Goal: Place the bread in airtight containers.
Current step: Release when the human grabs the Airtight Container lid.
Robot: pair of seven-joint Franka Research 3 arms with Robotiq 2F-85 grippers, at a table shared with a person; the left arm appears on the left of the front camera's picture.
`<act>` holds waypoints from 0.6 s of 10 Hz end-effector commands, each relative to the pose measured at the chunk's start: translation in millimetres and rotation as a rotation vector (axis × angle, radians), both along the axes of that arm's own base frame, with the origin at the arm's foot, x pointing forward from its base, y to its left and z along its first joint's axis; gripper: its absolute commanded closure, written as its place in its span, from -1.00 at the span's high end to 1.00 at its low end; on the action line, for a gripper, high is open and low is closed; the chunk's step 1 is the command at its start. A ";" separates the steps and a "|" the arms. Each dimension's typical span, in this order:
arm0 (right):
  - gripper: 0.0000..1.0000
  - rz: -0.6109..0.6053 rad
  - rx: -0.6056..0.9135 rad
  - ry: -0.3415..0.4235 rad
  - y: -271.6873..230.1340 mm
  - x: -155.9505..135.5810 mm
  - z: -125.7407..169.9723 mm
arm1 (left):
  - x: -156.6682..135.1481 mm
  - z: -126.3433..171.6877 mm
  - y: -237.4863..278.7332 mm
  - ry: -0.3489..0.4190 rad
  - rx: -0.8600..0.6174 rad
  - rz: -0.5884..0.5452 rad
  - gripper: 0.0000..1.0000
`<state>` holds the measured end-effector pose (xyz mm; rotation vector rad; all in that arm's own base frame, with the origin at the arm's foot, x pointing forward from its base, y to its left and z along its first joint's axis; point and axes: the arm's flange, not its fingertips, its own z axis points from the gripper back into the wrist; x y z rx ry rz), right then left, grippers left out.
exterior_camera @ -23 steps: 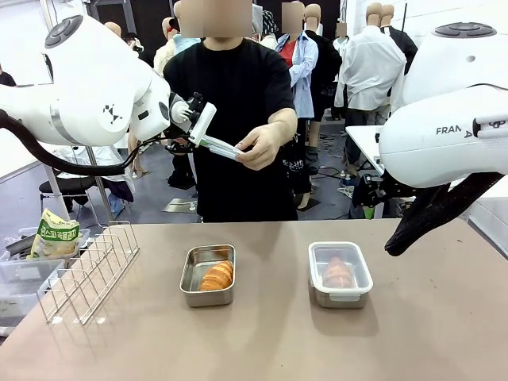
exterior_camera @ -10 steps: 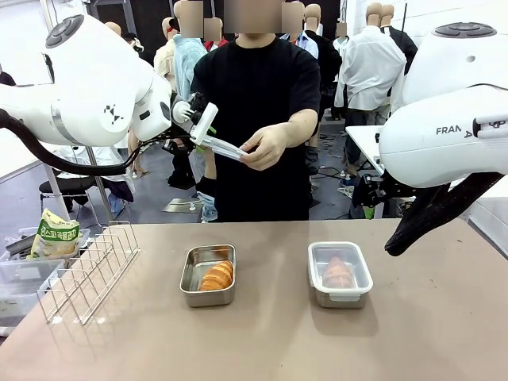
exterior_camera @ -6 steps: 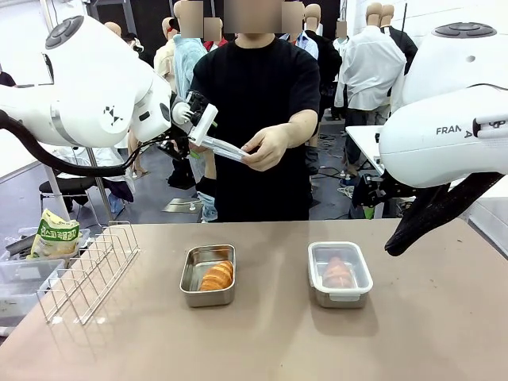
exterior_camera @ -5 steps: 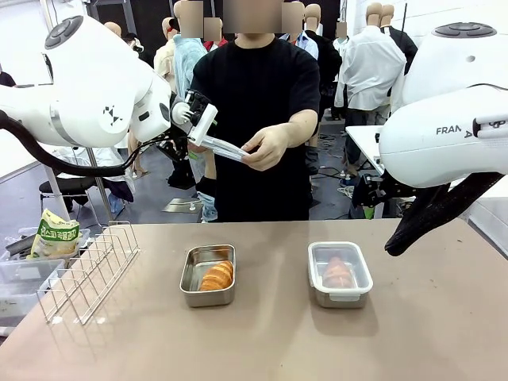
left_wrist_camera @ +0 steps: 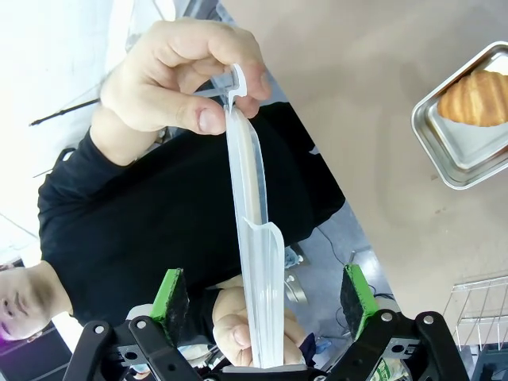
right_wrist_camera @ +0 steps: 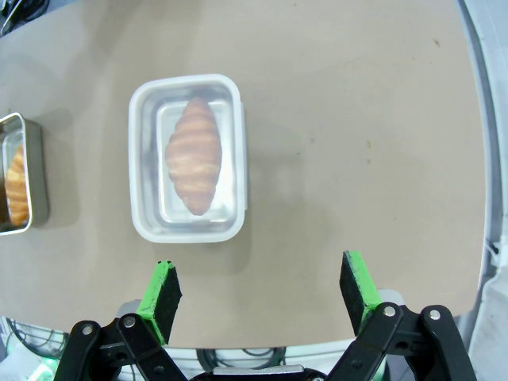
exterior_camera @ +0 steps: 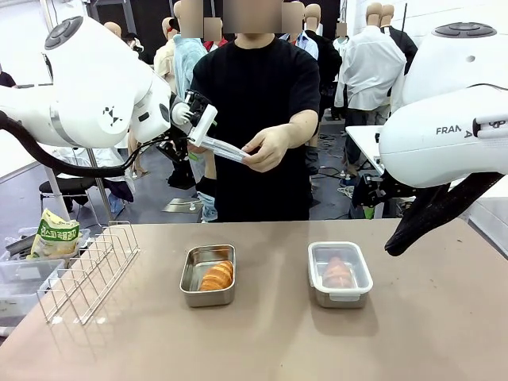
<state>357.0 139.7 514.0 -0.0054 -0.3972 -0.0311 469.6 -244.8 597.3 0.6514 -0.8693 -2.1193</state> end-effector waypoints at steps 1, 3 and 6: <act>1.00 0.003 0.004 0.001 -0.7 0.3 0.7 | -0.2 1.1 -0.1 -0.002 -0.001 0.000 1.00; 1.00 0.003 0.004 0.001 -0.7 0.3 0.7 | -0.2 1.1 -0.1 -0.002 -0.001 0.000 1.00; 1.00 0.003 0.004 0.001 -0.7 0.3 0.7 | -0.2 1.1 -0.1 -0.002 -0.001 0.000 1.00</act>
